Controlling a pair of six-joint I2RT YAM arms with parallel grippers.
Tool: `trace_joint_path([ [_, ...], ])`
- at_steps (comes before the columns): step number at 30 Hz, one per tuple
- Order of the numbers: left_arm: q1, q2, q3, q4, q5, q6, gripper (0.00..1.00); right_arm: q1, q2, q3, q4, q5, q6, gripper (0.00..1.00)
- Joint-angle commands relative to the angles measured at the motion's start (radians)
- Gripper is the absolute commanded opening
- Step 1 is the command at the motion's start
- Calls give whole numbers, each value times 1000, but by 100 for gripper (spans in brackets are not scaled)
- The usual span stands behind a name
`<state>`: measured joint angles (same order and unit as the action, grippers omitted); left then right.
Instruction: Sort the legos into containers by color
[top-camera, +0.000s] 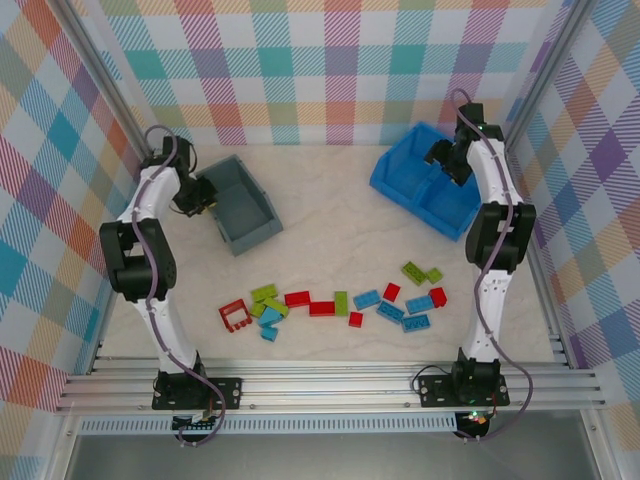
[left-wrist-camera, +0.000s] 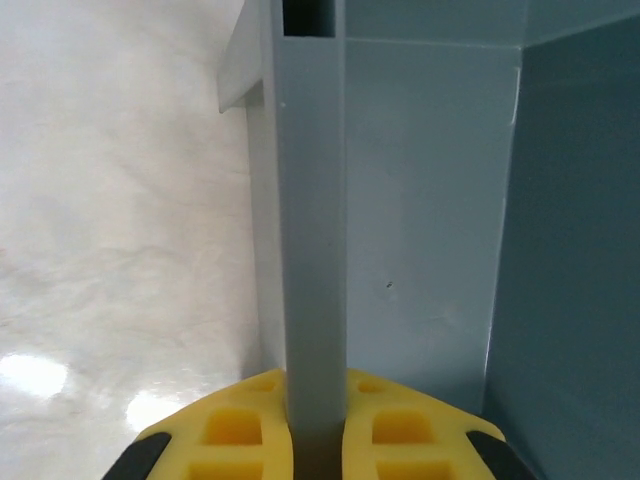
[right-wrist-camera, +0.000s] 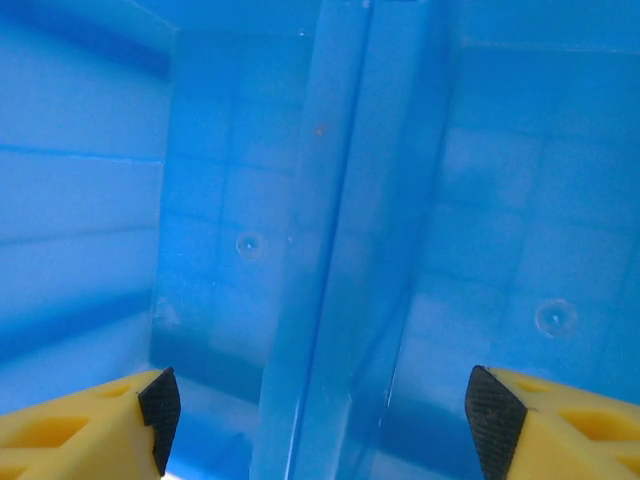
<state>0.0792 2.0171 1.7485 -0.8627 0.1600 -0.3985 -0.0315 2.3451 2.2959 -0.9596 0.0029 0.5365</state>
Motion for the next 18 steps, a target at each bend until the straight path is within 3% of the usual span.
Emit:
trace_joint_path([
  [1, -40, 30, 76, -22, 72, 86, 0, 4, 63, 119, -90, 17, -33, 74],
  [6, -80, 78, 142, -36, 109, 131, 0, 8, 136, 209, -118, 0, -67, 53],
  [12, -127, 117, 192, -31, 115, 148, 0, 66, 105, 200, -132, 59, -191, 23],
  [18, -158, 157, 257, -55, 101, 189, 0, 174, 31, 99, -127, 147, -264, 14],
])
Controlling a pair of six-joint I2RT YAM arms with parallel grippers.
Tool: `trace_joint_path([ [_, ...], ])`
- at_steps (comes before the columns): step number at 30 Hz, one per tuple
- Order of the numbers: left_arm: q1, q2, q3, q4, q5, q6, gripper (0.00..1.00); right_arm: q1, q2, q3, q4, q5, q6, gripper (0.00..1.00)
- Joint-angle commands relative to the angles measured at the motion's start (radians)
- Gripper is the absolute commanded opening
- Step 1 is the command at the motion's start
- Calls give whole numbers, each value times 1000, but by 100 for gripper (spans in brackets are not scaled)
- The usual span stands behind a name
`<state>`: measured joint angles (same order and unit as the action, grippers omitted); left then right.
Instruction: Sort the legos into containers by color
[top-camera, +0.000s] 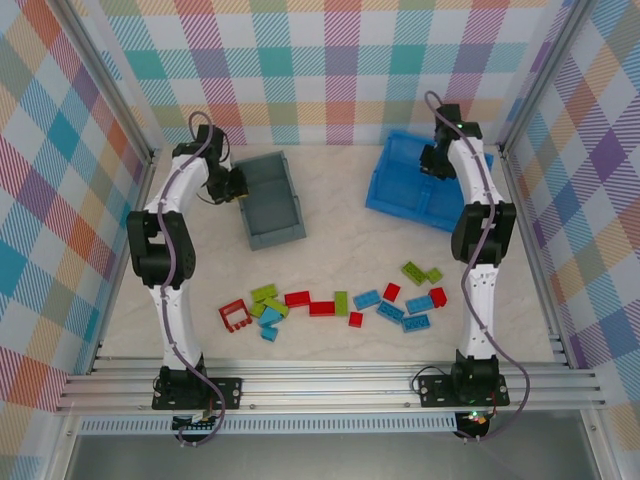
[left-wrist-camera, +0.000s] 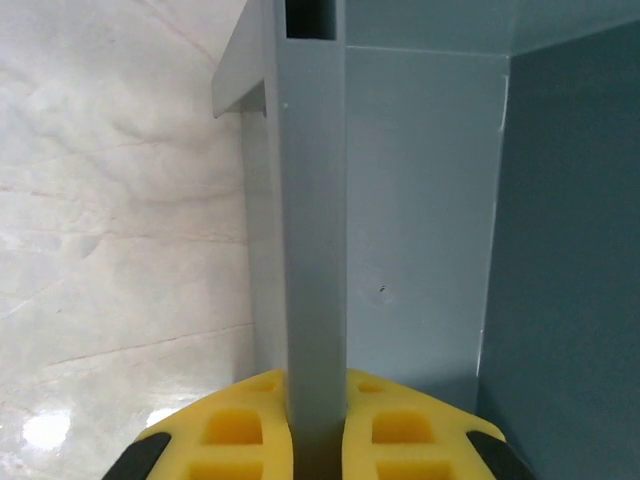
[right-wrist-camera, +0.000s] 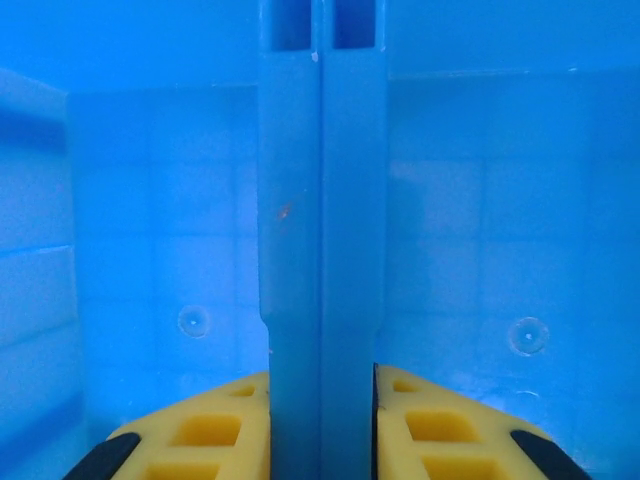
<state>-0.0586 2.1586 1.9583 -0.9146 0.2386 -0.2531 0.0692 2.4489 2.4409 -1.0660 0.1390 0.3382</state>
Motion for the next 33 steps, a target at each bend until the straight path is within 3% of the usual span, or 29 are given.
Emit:
trace_joint_path([
  [1, -25, 19, 54, -8, 21, 54, 0, 90, -90, -74, -10, 11, -63, 13],
  [10, -54, 88, 170, -125, -27, 180, 0, 246, -168, -223, 81, -12, -62, 12],
  [16, -55, 154, 266, -205, -26, 221, 0, 274, -161, -219, 95, -47, -73, 12],
  [33, -99, 183, 309, -195, -18, 160, 0, 311, -115, -135, 63, -129, -3, 12],
])
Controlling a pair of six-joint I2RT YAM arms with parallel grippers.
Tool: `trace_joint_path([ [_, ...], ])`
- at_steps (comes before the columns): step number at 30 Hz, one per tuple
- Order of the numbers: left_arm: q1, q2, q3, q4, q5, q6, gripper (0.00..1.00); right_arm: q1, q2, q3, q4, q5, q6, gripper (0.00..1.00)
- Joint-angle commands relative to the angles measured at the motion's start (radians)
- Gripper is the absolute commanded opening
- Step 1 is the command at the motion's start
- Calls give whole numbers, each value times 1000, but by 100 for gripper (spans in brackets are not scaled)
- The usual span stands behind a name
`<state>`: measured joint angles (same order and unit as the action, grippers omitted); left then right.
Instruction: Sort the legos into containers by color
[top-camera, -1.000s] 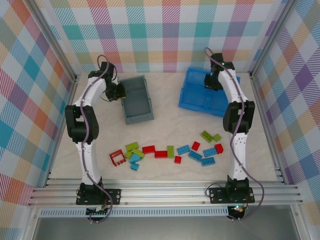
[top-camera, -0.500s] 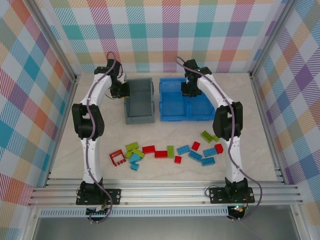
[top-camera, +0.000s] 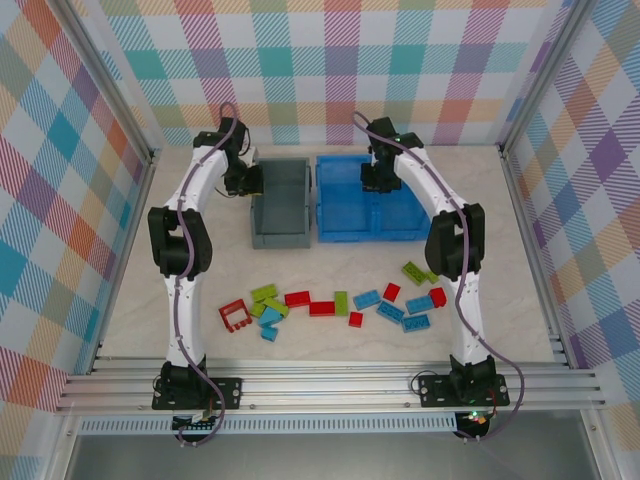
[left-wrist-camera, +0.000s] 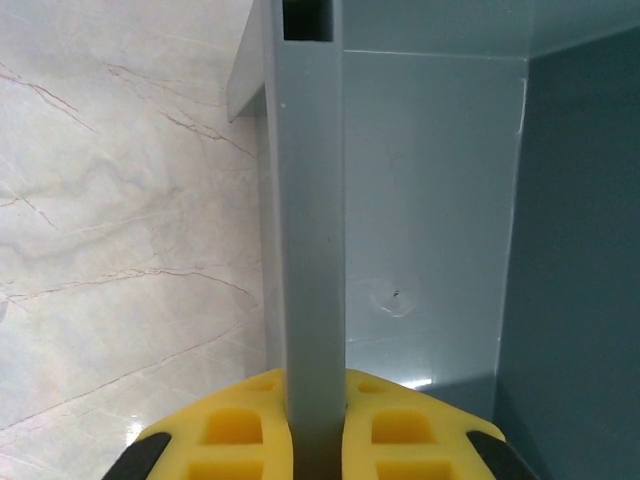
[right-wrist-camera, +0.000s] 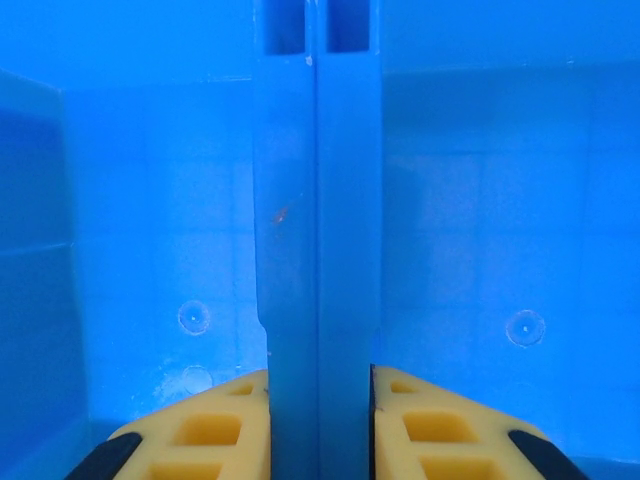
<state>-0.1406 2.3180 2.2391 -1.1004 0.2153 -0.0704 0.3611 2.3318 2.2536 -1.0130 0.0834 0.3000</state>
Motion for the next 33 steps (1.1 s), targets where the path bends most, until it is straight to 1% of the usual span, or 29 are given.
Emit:
trace_joint_path([
  [1, -19, 22, 30, -7, 12, -28, 0, 19, 0, 51, 10, -76, 41, 12],
  [4, -29, 21, 30, -1, 24, -35, 0, 19, -4, 46, 9, -83, 50, 12],
  [7, -37, 23, 34, -3, 11, -39, 0, 21, -4, 44, 9, -86, 51, 13],
  [9, -37, 23, 35, -5, 3, -42, 5, 21, -5, 43, 5, -86, 52, 16],
  [10, -37, 20, 36, -9, -1, -44, 11, 21, -5, 43, 4, -83, 52, 20],
  [12, -37, 7, 35, -19, -20, -51, 22, 21, -10, 39, -1, -70, 52, 35],
  [14, -37, -15, 34, -30, -60, -63, 30, 21, -22, 33, -3, -50, 53, 46],
  [16, -37, -43, 39, -41, -113, -81, 40, 21, -43, 25, 3, -32, 50, 53],
  [18, -37, -78, 42, -40, -134, -96, 53, 21, -75, 10, 15, -16, 43, 60],
  [20, -38, -112, 50, -39, -142, -114, 61, 21, -100, 10, 15, 2, 35, 63],
  [24, -38, -174, 85, -64, -156, -160, 65, 21, -174, 5, 11, 47, 19, 70],
  [28, -40, -285, 50, -81, -195, -218, 67, 21, -280, -23, 15, 63, 14, 73],
  [31, -63, -441, -94, -68, -206, -226, 67, 41, -420, -130, 49, 57, 16, 74],
  [33, -97, -585, -262, -46, -187, -229, 67, 79, -557, -272, 98, 43, 21, 74],
])
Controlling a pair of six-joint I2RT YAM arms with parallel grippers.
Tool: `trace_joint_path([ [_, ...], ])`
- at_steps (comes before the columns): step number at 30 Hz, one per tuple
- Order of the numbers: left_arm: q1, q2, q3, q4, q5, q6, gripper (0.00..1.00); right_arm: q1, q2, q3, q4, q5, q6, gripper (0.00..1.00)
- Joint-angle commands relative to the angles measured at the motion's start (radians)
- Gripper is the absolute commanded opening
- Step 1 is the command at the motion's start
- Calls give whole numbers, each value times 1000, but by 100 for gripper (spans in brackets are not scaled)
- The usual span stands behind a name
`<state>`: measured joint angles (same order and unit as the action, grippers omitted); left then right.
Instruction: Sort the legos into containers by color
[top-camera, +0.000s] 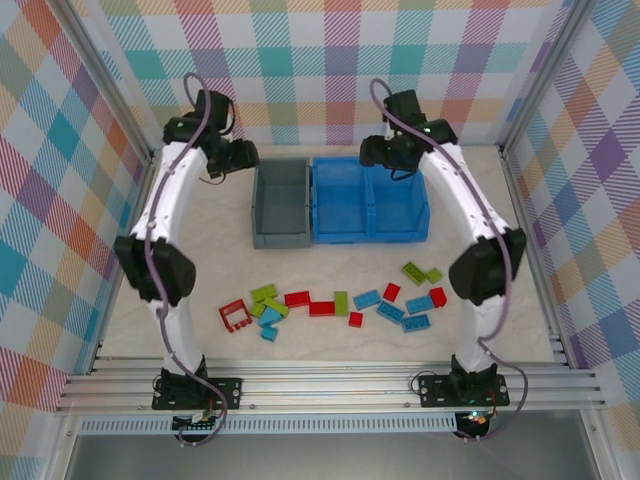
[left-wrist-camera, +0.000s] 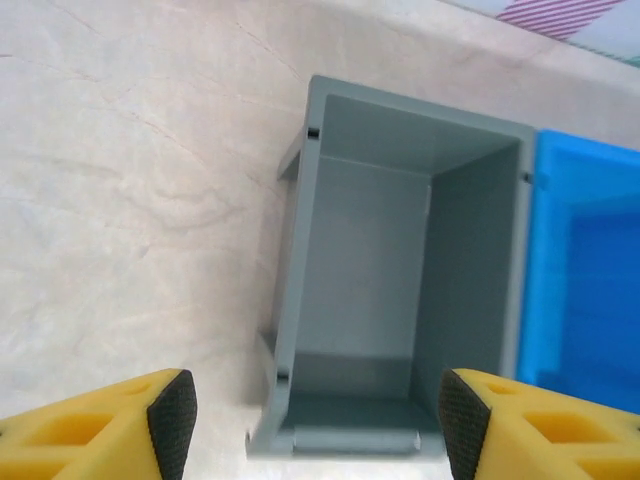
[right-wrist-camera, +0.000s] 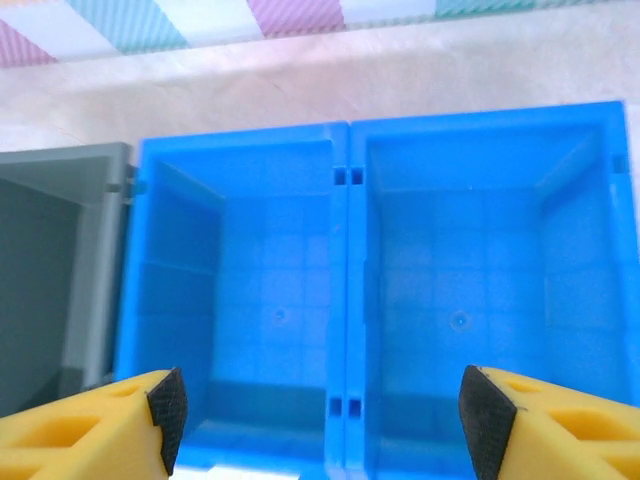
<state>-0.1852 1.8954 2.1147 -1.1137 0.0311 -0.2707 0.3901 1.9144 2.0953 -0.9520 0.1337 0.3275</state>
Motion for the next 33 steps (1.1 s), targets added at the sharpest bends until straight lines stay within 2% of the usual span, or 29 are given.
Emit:
trace_joint_path([
  [1, -72, -228, -218, -25, -1, -31, 67, 77, -201, -186, 62, -18, -1, 74],
  [6, -260, -568, -694, -13, 7, -104, 66, 320, -598, -672, 233, -57, 73, 76],
  [11, -538, -811, -1112, 87, -26, -324, 65, 643, -942, -1061, 376, -31, 154, 77],
  [14, -627, -884, -1277, 129, -65, -409, 65, 839, -1060, -1216, 413, 47, 217, 78],
  [18, -680, -865, -1375, 191, -120, -407, 70, 1041, -1086, -1324, 443, 147, 312, 79],
  [20, -697, -824, -1394, 239, -117, -388, 70, 1104, -1062, -1342, 457, 191, 350, 79],
  [23, -732, -771, -1419, 300, -111, -384, 70, 1147, -1019, -1359, 493, 214, 399, 80],
  [33, -749, -733, -1483, 352, -105, -384, 70, 1167, -994, -1363, 503, 312, 454, 82],
])
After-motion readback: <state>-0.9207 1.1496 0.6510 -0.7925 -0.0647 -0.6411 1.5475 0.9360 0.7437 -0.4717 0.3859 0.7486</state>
